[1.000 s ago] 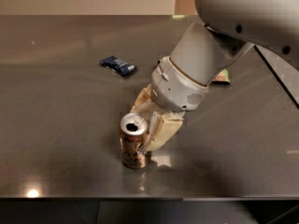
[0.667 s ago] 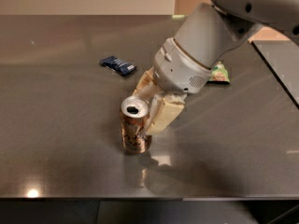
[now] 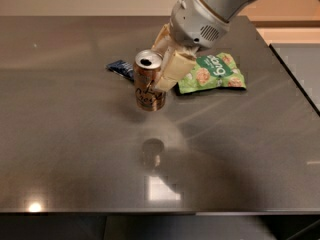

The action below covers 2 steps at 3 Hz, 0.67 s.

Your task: Move orange can near rxbar blueberry

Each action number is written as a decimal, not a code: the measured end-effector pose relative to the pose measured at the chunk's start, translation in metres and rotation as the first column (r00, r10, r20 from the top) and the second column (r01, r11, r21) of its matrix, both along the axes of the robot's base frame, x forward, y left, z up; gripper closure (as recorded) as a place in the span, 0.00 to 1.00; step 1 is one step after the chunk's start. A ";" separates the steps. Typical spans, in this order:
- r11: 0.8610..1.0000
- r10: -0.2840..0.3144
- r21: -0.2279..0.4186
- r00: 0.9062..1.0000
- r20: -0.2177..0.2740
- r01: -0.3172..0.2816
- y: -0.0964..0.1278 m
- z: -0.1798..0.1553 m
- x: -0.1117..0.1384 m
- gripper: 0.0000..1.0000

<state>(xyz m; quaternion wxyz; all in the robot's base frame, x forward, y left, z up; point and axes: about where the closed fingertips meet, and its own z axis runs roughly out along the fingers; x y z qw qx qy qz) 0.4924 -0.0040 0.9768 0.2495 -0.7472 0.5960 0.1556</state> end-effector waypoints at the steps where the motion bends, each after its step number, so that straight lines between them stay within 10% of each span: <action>1: 0.997 -0.079 0.004 0.997 -0.003 0.079 0.001 0.009 0.045 1.00; 2: 0.993 -0.117 0.002 0.993 -0.016 0.117 0.010 0.008 0.078 1.00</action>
Offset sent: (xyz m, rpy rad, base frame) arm 0.1183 0.0169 0.0058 -0.0031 0.0403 -0.1667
